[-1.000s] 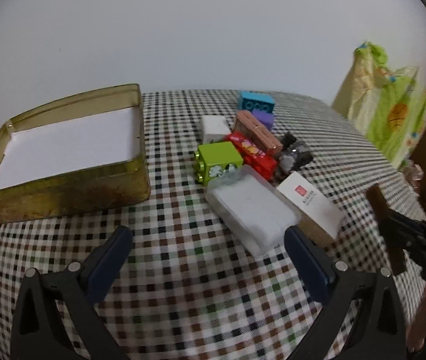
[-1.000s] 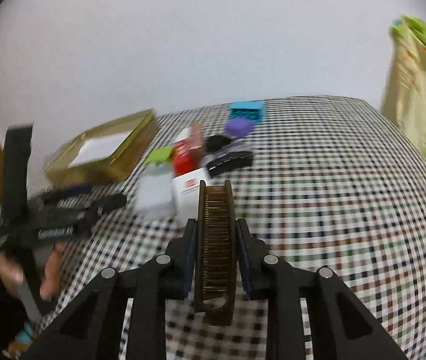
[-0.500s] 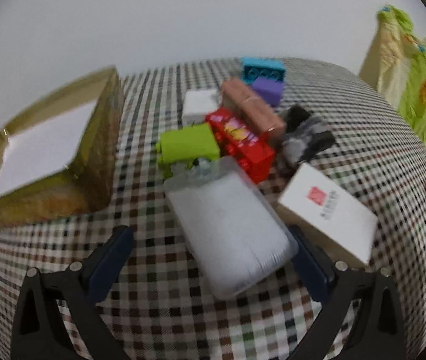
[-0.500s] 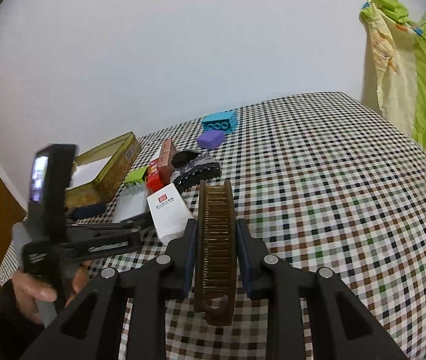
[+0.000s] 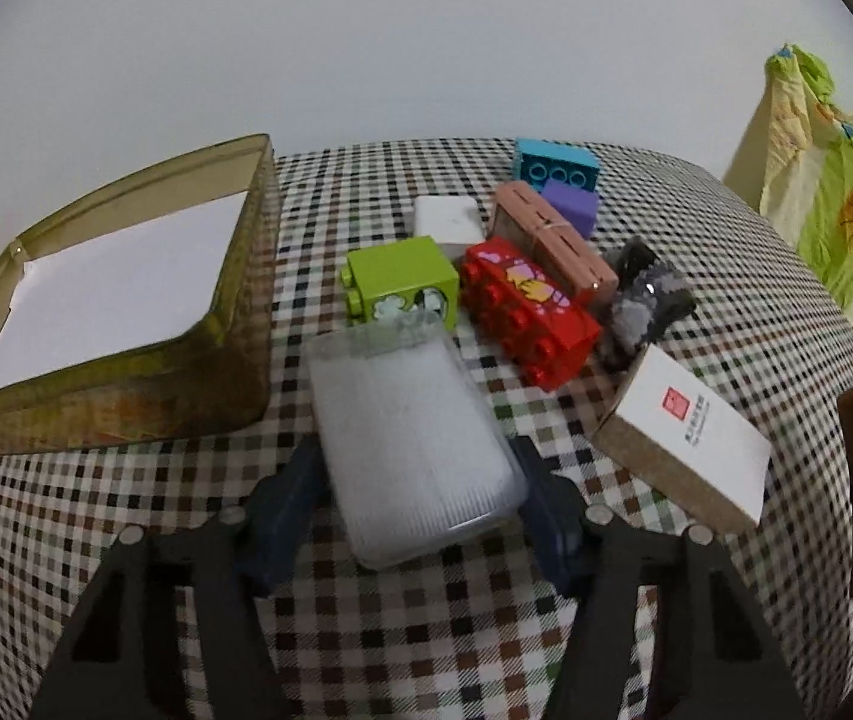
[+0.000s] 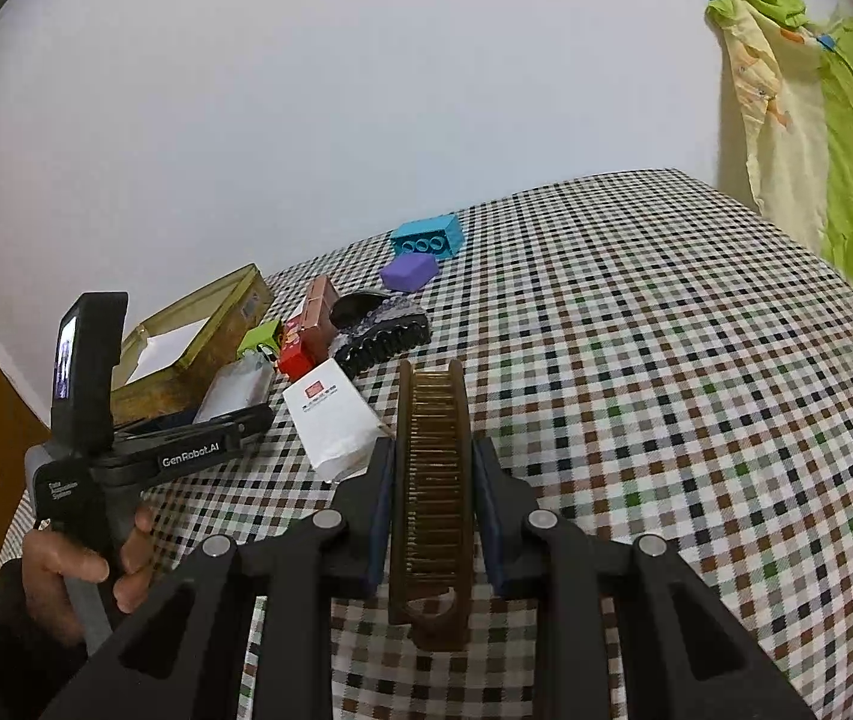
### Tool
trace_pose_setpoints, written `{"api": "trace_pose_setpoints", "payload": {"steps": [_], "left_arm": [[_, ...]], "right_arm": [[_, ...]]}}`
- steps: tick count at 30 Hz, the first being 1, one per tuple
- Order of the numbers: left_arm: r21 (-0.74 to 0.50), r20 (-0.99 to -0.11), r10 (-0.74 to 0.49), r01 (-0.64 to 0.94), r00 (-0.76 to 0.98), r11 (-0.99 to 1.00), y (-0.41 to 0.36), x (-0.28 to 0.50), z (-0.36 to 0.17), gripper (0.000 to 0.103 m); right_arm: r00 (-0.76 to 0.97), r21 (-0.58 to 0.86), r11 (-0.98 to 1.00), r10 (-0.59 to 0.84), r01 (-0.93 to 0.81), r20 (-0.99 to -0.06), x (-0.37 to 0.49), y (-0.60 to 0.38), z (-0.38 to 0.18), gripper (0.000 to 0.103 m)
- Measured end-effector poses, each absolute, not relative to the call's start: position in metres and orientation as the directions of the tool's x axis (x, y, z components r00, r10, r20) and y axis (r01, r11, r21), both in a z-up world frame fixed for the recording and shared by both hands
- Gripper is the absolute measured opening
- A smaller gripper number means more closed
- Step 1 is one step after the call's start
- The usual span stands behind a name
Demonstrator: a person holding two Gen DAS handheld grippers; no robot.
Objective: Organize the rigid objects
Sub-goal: 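Grasp the clear plastic box with the left gripper while the right gripper carries the comb, then lower the comb into the gold tray and open the right gripper while the left gripper carries the box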
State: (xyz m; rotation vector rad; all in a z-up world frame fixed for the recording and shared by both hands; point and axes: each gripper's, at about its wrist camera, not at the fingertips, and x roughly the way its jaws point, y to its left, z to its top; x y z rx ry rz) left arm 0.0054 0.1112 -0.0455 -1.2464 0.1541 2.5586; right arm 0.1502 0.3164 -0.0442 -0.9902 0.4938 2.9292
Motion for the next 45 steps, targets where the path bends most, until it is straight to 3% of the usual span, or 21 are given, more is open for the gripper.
{"api": "trace_pose_setpoints", "payload": {"steps": [5, 11, 21, 30, 45], "left_arm": [[-0.107, -0.728, 0.319, -0.358, -0.607, -0.927, 0.087, 0.021, -0.029, 0.062], [-0.061, -0.607, 0.343, -0.388, -0.717, -0.920, 0.063, 0.036, 0.002, 0.062], [-0.009, -0.548, 0.206, -0.240, -0.811, -0.971, -0.002, 0.004, 0.031, 0.062], [0.053, -0.505, 0.046, -0.084, -0.862, -0.995, -0.060, -0.033, 0.035, 0.062], [0.126, -0.557, -0.128, 0.069, -0.821, -0.990, -0.127, -0.075, 0.006, 0.062]], "right_arm": [[-0.824, 0.247, -0.962, -0.049, -0.112, -0.565, 0.149, 0.297, -0.029, 0.027], [-0.848, 0.199, -0.973, -0.004, -0.119, -0.529, 0.137, 0.266, -0.013, 0.027], [-0.901, 0.121, -0.992, -0.020, -0.036, -0.433, 0.099, 0.187, 0.022, 0.027], [-0.916, 0.152, -0.988, -0.088, 0.030, -0.392, 0.044, 0.118, 0.026, 0.027], [-0.862, 0.235, -0.972, -0.123, 0.004, -0.493, -0.058, 0.031, -0.016, 0.028]]}}
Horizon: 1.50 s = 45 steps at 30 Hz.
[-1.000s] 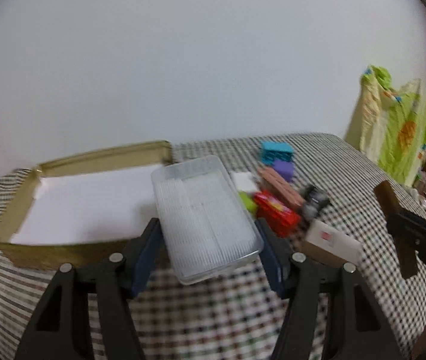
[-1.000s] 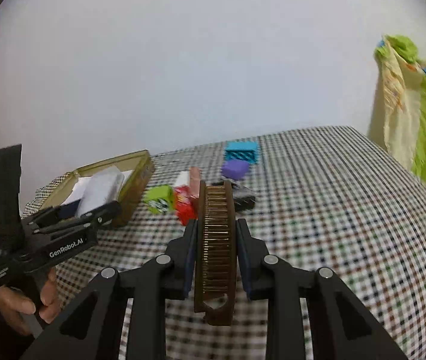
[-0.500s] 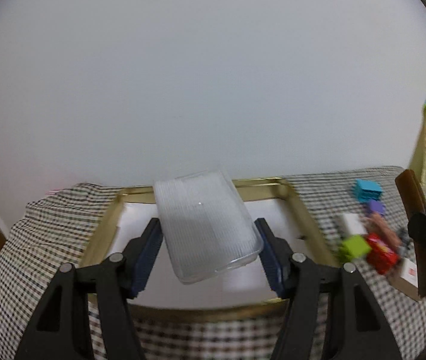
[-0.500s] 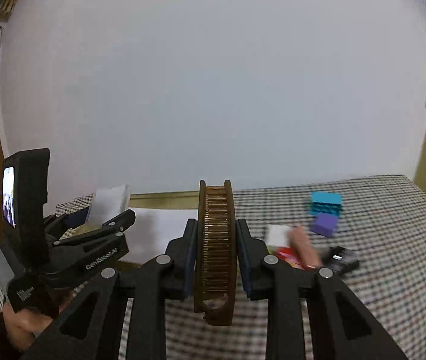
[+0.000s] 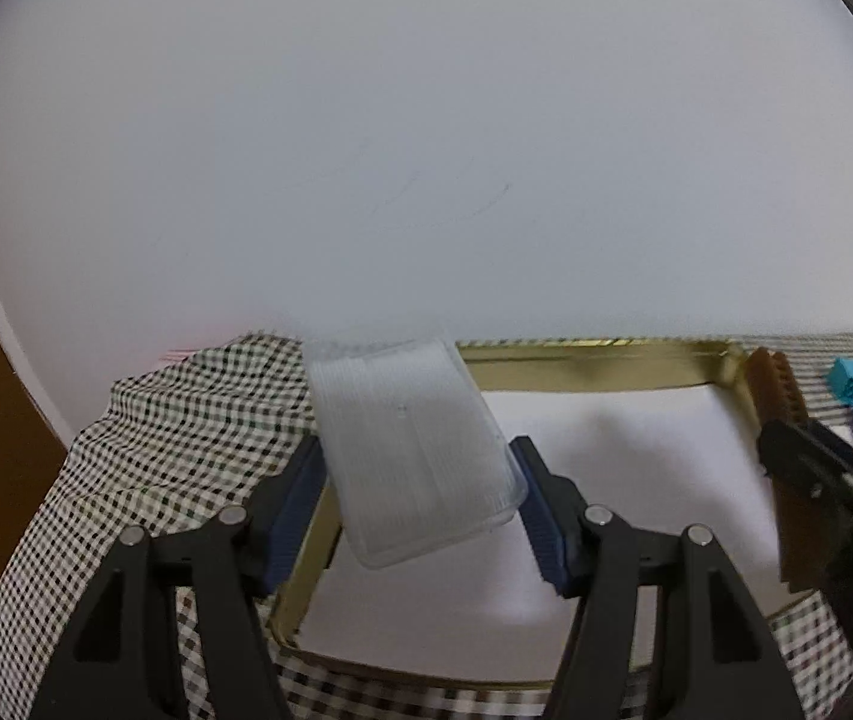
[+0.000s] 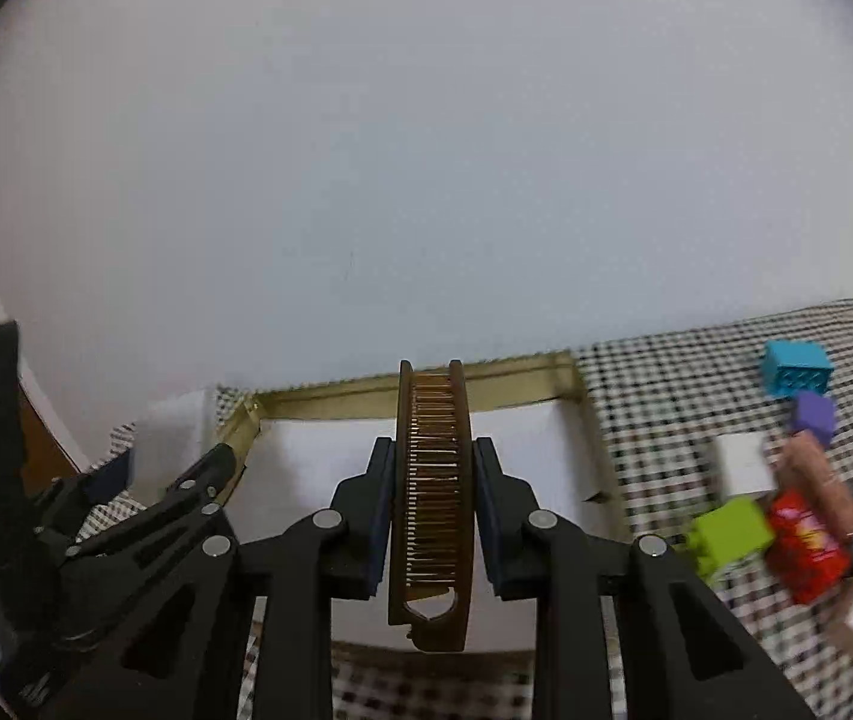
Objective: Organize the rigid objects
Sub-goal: 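Lower the comb into the gold tray and open the right gripper while the left gripper carries the box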
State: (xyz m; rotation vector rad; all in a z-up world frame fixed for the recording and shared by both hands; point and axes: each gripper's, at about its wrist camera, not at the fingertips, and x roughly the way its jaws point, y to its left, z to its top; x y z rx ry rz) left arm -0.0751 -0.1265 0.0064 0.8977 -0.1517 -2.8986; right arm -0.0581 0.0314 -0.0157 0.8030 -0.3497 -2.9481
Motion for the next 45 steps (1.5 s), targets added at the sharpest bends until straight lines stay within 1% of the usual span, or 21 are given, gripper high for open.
{"api": "trace_pose_setpoints", "payload": {"steps": [5, 9, 13, 22, 26, 27, 28, 33, 38, 42, 45], "left_arm": [[0.156, -0.586, -0.159, 0.081, -0.794, -0.984, -0.132, -0.074, -0.003, 0.062], [0.179, -0.612, -0.184, 0.093, -0.769, -0.980, -0.128, -0.081, -0.015, 0.062], [0.171, -0.633, -0.182, 0.093, -0.753, -0.981, -0.130, -0.082, -0.022, 0.062], [0.214, -0.649, -0.217, 0.099, -0.729, -0.972, -0.126, -0.095, -0.038, 0.062], [0.217, -0.661, -0.214, 0.090, -0.719, -0.972, -0.125, -0.098, -0.043, 0.062], [0.212, -0.666, -0.212, 0.091, -0.716, -0.973, -0.126, -0.099, -0.044, 0.060], [0.210, -0.669, -0.212, 0.092, -0.713, -0.973, -0.126, -0.099, -0.044, 0.054], [0.177, -0.697, -0.197, 0.101, -0.690, -0.979, -0.132, -0.102, -0.045, 0.054], [0.172, -0.701, -0.197, 0.106, -0.685, -0.979, -0.133, -0.100, -0.043, 0.054], [0.182, -0.690, -0.217, 0.124, -0.690, -0.975, -0.133, -0.097, -0.042, 0.057], [0.192, -0.679, -0.218, 0.117, -0.701, -0.974, -0.131, -0.094, -0.039, 0.057]], "right_arm": [[-0.849, 0.191, -0.981, -0.125, 0.029, -0.514, -0.070, 0.022, -0.032, 0.028], [-0.832, 0.203, -0.978, -0.158, 0.056, -0.531, -0.073, 0.020, -0.039, 0.028], [-0.834, 0.195, -0.979, -0.157, 0.060, -0.529, -0.072, 0.018, -0.041, 0.028], [-0.822, 0.188, -0.979, -0.175, 0.085, -0.542, -0.076, 0.006, -0.045, 0.028], [-0.810, 0.187, -0.978, -0.183, 0.092, -0.557, -0.080, 0.001, -0.048, 0.028], [-0.807, 0.185, -0.978, -0.186, 0.097, -0.560, -0.080, -0.001, -0.048, 0.028], [-0.804, 0.180, -0.978, -0.189, 0.103, -0.564, -0.081, -0.003, -0.049, 0.028], [-0.788, 0.170, -0.976, -0.212, 0.137, -0.578, -0.085, -0.015, -0.051, 0.028], [-0.779, 0.171, -0.969, -0.245, 0.179, -0.577, -0.107, 0.003, -0.055, 0.028], [-0.771, 0.227, -0.953, -0.297, 0.201, -0.563, -0.107, 0.003, -0.056, 0.028], [-0.788, 0.246, -0.951, -0.295, 0.187, -0.541, -0.104, 0.008, -0.054, 0.028]]}}
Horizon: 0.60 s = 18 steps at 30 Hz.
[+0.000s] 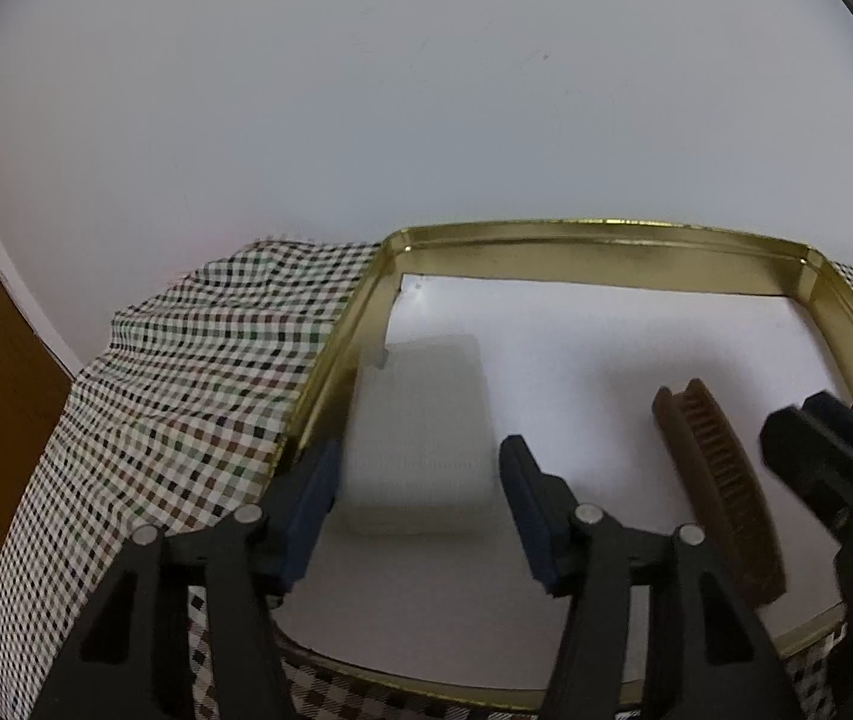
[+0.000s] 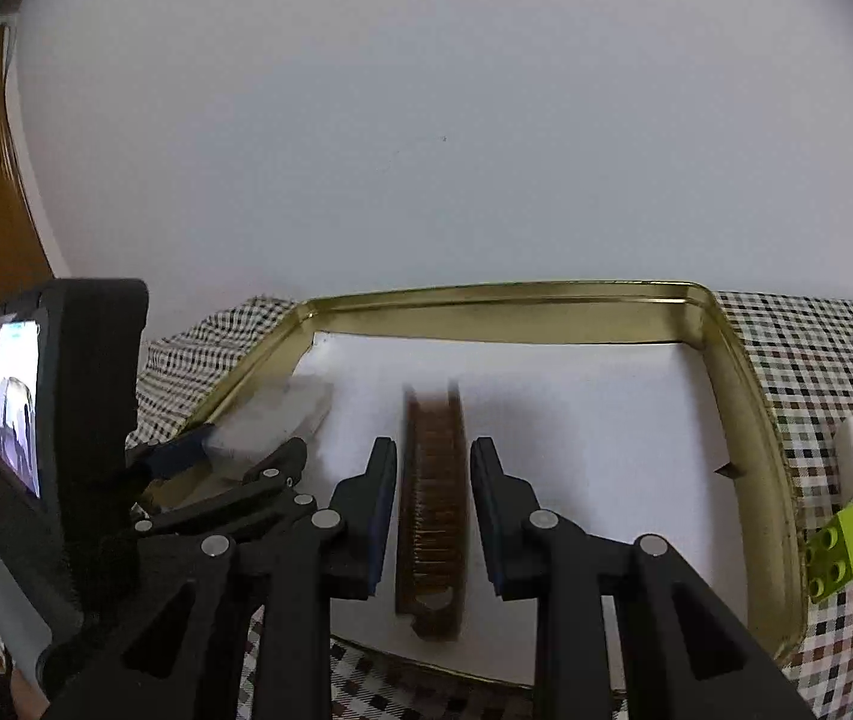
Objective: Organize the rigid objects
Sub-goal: 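Lower the comb into the gold tray and open the right gripper while the left gripper carries the box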
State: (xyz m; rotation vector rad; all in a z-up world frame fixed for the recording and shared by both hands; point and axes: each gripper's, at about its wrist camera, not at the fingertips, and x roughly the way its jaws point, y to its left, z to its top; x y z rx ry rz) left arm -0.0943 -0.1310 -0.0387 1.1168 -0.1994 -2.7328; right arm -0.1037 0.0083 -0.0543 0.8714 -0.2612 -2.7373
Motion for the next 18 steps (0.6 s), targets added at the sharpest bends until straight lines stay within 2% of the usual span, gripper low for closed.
{"api": "trace_pose_setpoints", "payload": {"steps": [1, 2, 4, 6, 7, 8, 11, 15, 17, 18], "left_arm": [[0.201, -0.672, -0.222, 0.115, -0.707, -0.973, -0.129, -0.093, -0.038, 0.057], [0.214, -0.661, -0.230, 0.115, -0.714, -0.970, -0.127, -0.091, -0.036, 0.063], [0.253, -0.624, -0.255, 0.117, -0.739, -0.960, -0.122, -0.086, -0.032, 0.066], [0.293, -0.576, -0.291, 0.139, -0.764, -0.946, -0.117, -0.081, -0.027, 0.080], [0.323, -0.524, -0.321, 0.165, -0.789, -0.932, -0.115, -0.075, -0.022, 0.092], [0.335, -0.483, -0.331, 0.178, -0.811, -0.925, -0.115, -0.072, -0.018, 0.099], [0.311, -0.396, -0.324, 0.206, -0.859, -0.928, -0.123, -0.059, -0.002, 0.103], [0.192, -0.367, -0.356, 0.305, -0.859, -0.933, -0.157, -0.053, 0.015, 0.103], [0.133, -0.378, -0.386, 0.364, -0.841, -0.922, -0.176, -0.053, 0.019, 0.103], [0.087, -0.391, -0.411, 0.411, -0.824, -0.907, -0.191, -0.052, 0.020, 0.103]], "right_arm": [[-0.796, 0.251, -0.951, -0.290, 0.179, -0.531, -0.103, 0.010, -0.053, 0.029], [-0.807, 0.256, -0.952, -0.280, 0.165, -0.520, -0.100, 0.012, -0.052, 0.029], [-0.830, 0.270, -0.954, -0.255, 0.132, -0.496, -0.087, 0.011, -0.047, 0.032], [-0.848, 0.290, -0.952, -0.233, 0.099, -0.476, -0.082, 0.020, -0.052, 0.037], [-0.852, 0.296, -0.951, -0.229, 0.092, -0.471, -0.080, 0.021, -0.048, 0.037], [-0.855, 0.303, -0.949, -0.227, 0.086, -0.466, -0.081, 0.024, -0.048, 0.037], [-0.870, 0.301, -0.952, -0.198, 0.061, -0.452, -0.085, 0.028, -0.048, 0.037], [-0.909, 0.273, -0.962, -0.122, 0.010, -0.398, -0.076, 0.030, -0.040, 0.039], [-0.924, 0.266, -0.964, -0.082, -0.021, -0.373, -0.067, 0.036, -0.036, 0.056], [-0.934, 0.267, -0.963, -0.056, -0.044, -0.354, -0.064, 0.038, -0.035, 0.074]]}}
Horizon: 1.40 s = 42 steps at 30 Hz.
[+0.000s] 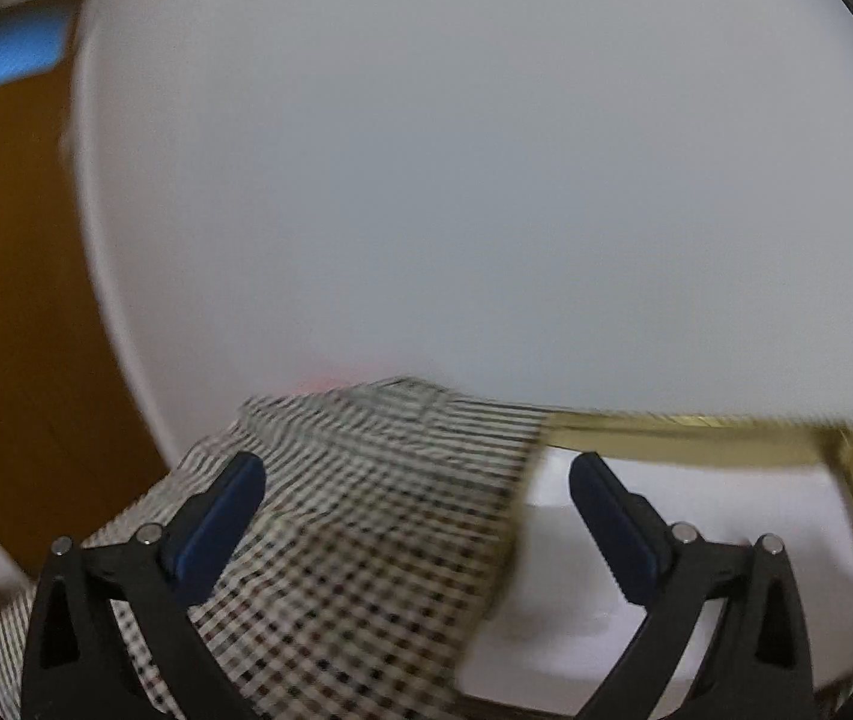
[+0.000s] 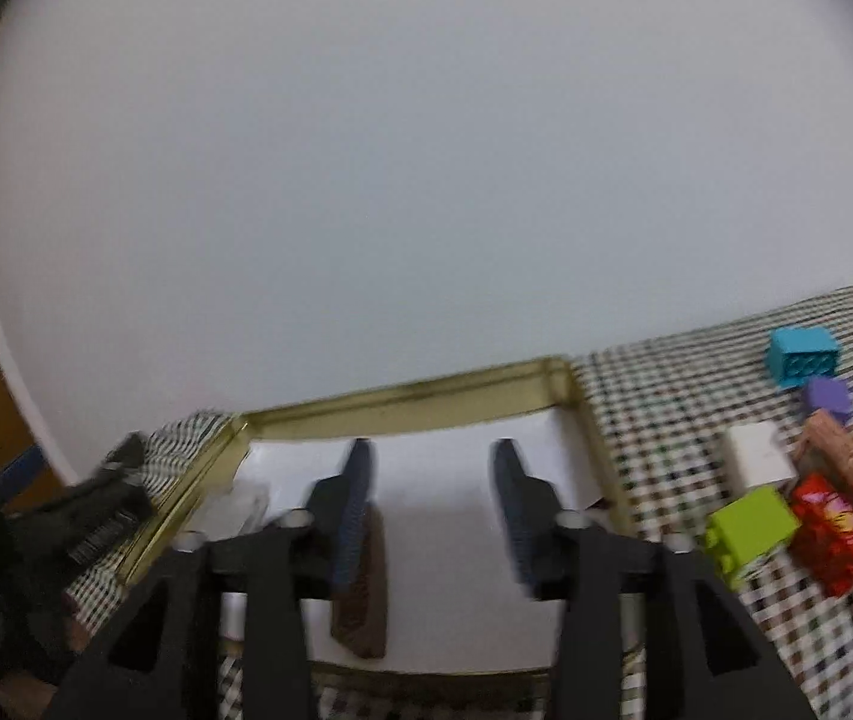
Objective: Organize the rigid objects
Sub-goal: 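Lower the comb into the gold tray and open the right gripper while the left gripper carries the box, then lower the clear box into the gold tray and open the left gripper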
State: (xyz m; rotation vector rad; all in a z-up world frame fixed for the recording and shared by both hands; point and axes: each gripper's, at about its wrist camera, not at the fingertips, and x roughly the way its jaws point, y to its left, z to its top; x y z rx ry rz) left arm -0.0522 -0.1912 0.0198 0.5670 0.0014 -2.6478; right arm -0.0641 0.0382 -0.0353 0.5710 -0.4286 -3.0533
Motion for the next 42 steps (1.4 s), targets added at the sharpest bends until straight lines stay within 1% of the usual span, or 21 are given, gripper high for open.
{"api": "trace_pose_setpoints", "payload": {"steps": [1, 4, 7, 13, 18, 28, 34, 42], "left_arm": [[0.050, -0.403, -0.426, 0.445, -0.810, -0.894, -0.203, -0.051, 0.020, 0.103], [-0.030, -0.435, -0.430, 0.490, -0.791, -0.871, -0.225, -0.048, 0.018, 0.103], [-0.051, -0.459, -0.422, 0.497, -0.782, -0.866, -0.228, -0.047, 0.014, 0.103], [0.003, -0.436, -0.366, 0.405, -0.822, -0.914, -0.197, -0.050, 0.009, 0.103], [0.027, -0.437, -0.306, 0.328, -0.846, -0.944, -0.170, -0.047, 0.004, 0.103], [0.065, -0.469, -0.244, 0.242, -0.849, -0.968, -0.136, -0.037, -0.008, 0.103], [0.092, -0.457, -0.235, 0.217, -0.858, -0.972, -0.119, -0.030, -0.011, 0.103], [0.075, -0.461, -0.175, 0.159, -0.870, -0.984, -0.106, -0.020, -0.012, 0.103]], "right_arm": [[-0.941, 0.271, -0.961, -0.036, -0.061, -0.337, -0.062, 0.040, -0.035, 0.083], [-0.956, 0.283, -0.956, -0.003, -0.084, -0.293, -0.060, 0.042, -0.032, 0.083], [-0.950, 0.257, -0.962, 0.013, -0.097, -0.311, -0.055, 0.045, -0.028, 0.083], [-0.952, 0.235, -0.967, 0.023, -0.098, -0.305, -0.053, 0.044, -0.026, 0.083], [-0.957, 0.203, -0.974, 0.035, -0.097, -0.289, -0.046, 0.045, -0.024, 0.083], [-0.957, 0.150, -0.982, 0.071, -0.117, -0.281, -0.020, 0.052, -0.019, 0.083], [-0.955, 0.106, -0.985, 0.105, -0.139, -0.279, -0.005, 0.061, -0.017, 0.083], [-0.948, 0.099, -0.982, 0.127, -0.162, -0.292, 0.012, 0.083, -0.019, 0.083]]}}
